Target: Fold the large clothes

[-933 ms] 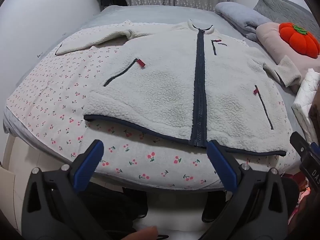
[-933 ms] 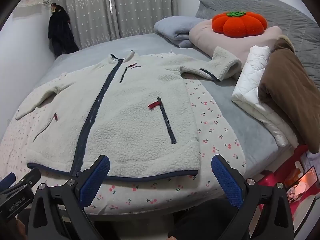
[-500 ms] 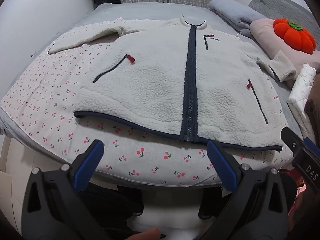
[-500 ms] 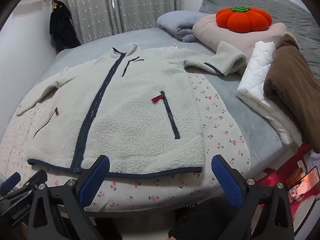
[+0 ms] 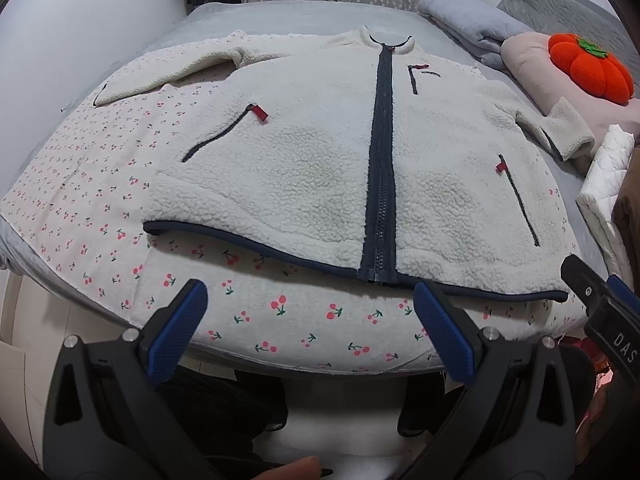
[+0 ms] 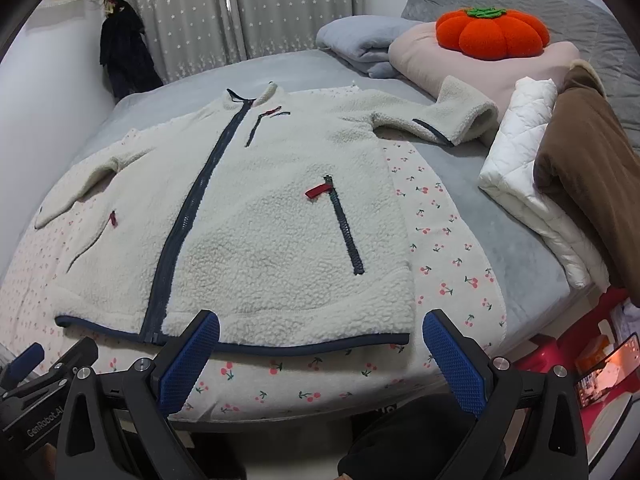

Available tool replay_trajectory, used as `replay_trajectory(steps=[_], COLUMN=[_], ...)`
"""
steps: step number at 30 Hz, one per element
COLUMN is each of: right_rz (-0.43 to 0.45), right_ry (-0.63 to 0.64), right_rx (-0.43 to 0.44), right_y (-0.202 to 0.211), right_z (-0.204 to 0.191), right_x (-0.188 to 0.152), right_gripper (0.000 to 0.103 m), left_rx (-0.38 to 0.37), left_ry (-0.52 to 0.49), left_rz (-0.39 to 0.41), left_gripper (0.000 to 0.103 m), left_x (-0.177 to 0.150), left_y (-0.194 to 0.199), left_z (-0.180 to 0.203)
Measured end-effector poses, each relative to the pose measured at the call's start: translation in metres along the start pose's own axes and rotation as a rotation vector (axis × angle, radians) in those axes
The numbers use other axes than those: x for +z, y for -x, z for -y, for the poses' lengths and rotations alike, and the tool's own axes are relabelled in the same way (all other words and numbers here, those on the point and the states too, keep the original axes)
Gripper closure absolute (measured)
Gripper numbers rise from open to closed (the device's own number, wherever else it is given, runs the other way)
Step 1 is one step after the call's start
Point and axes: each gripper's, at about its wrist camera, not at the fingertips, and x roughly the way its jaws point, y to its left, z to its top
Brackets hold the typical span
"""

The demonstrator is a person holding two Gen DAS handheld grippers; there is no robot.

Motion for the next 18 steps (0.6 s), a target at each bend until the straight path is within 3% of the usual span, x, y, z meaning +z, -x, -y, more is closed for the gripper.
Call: replay_trajectory(steps=[18], right_rz=[-0.008], right_ry=[0.002], right_rx=[0.006], right_y=[-0.005], right_z=[-0.0017], right_x=[-0.0012], right_gripper=[0.0], left_rx=[0.005], left_ry=[-0.003], left_rz=[-0.009], left_gripper=[0.001], left_x=[-0.0002], left_y=[-0.0029], left_z=[0.0028])
